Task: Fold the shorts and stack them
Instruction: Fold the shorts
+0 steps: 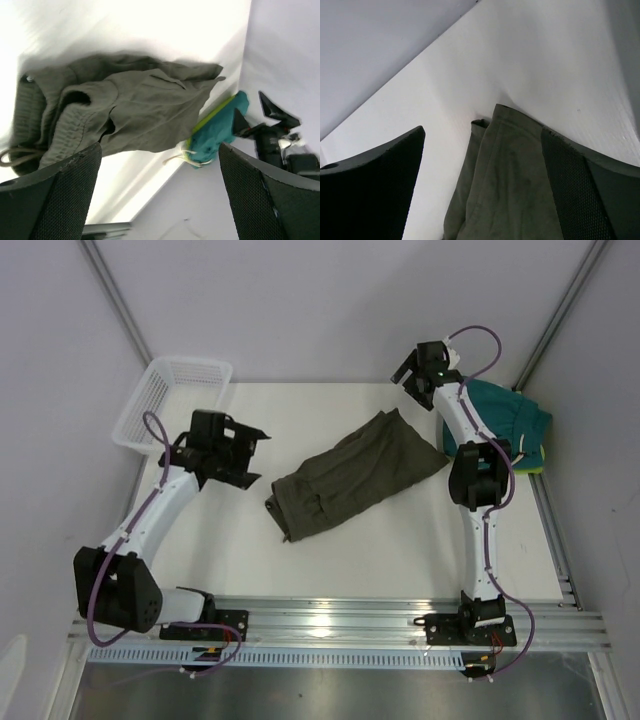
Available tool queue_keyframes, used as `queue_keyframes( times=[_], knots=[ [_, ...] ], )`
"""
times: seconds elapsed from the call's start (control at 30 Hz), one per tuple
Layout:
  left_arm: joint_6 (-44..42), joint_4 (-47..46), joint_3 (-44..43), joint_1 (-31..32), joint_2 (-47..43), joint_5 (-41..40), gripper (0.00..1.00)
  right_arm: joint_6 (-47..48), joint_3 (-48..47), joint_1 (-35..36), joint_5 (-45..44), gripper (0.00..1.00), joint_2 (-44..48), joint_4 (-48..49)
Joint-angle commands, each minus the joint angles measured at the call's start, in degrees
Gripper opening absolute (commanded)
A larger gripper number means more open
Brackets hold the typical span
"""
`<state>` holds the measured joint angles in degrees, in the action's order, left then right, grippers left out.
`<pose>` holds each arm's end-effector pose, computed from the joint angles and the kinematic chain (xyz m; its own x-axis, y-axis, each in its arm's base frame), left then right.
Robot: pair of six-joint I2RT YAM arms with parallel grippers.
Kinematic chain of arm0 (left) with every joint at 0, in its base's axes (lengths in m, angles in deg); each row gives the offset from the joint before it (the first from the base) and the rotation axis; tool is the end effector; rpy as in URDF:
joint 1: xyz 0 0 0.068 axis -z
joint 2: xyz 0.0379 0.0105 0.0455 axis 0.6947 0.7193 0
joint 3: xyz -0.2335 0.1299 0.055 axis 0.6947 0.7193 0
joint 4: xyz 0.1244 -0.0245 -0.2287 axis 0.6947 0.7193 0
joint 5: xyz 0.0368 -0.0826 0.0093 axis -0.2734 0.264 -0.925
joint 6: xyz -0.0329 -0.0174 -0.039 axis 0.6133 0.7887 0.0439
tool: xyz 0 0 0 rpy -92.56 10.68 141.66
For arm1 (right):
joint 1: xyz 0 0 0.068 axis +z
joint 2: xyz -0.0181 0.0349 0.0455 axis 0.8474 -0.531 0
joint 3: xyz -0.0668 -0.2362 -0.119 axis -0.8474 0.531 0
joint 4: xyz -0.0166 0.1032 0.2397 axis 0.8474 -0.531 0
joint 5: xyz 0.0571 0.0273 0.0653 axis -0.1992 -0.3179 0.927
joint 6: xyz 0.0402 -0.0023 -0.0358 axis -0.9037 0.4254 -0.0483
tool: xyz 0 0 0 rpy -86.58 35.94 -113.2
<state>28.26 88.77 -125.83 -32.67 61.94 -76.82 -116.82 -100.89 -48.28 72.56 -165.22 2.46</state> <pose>0.2675 -0.0577 0.2819 -0.3284 -0.9441 0.0286 -0.6954 0.2212 -0.6837 0.5445 0.0863 0.2518 -0.4987 0.5697 -0.6532 0.3889 0.8206 0.4188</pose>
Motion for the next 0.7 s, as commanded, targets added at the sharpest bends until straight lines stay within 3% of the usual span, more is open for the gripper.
queue_keyframes(
  times=[0.0,0.13,0.3,0.4,0.43,0.6,0.67],
  knots=[
    [-15.8,7.1,-11.5,0.0,4.1,-1.8,0.99,3.4,-1.4,-1.6,4.1,0.98,5.0,0.7],
    [-33.3,10.7,-16.2,0.4,8.2,-1.4,0.99,6.2,5.5,-3.8,12.5,0.97,10.1,1.1],
    [-48.2,12.8,-20.2,2.0,12.6,0.7,0.99,11.9,26.7,-3.3,24.1,0.92,20.8,12.8],
    [-50.6,17.5,-23.7,3.3,17.4,0.0,0.99,9.5,34.3,-1.8,32.9,0.86,24.6,17.7],
    [-50.3,17.3,-22.1,3.3,18.1,0.7,0.99,7.7,36.0,-1.0,35.5,0.8,25.4,20.2],
    [-44.8,10.5,-13.1,2.9,14.8,5.8,0.99,6.3,43.8,7.6,35.4,0.65,30.4,23.6],
    [-42.8,5.3,-5.7,2.8,11.9,6.5,0.99,3.5,46.6,11.5,34.9,0.44,31.6,26.5]
  ],
)
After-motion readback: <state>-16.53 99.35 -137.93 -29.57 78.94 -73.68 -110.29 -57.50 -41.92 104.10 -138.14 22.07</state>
